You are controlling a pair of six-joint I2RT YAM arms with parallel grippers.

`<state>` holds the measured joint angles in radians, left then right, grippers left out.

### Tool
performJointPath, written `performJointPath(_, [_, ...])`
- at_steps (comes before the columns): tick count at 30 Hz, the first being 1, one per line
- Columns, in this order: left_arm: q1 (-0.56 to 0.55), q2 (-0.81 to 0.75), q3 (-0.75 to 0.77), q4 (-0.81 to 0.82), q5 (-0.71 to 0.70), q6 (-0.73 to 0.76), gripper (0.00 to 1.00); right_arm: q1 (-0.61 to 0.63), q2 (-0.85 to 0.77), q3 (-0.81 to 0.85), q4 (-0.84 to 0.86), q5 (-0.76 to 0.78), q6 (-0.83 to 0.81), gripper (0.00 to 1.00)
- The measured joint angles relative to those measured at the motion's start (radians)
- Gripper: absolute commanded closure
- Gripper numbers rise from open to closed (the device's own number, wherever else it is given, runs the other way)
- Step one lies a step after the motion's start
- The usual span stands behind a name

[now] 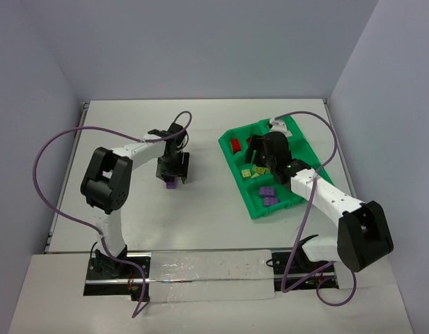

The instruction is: Sort the legos into containers by color

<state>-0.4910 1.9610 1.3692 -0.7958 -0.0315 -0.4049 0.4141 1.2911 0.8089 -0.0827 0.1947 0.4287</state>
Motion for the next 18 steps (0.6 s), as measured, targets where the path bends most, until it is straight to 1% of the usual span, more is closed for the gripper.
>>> performJointPath(5, [-0.005, -0.017, -0.001, 0.004, 0.016, -0.047, 0.24, 0.001, 0.010, 0.011, -0.005, -0.066, -0.014, 0.24])
performJointPath(11, [0.010, -0.125, -0.004, -0.001, 0.021, -0.061, 0.23, 0.037, 0.030, 0.044, -0.013, -0.085, -0.054, 0.23])
performJointPath(18, [0.019, -0.181, -0.017, 0.005, -0.075, -0.122, 0.22, 0.074, 0.025, 0.043, -0.015, -0.054, -0.070, 0.23])
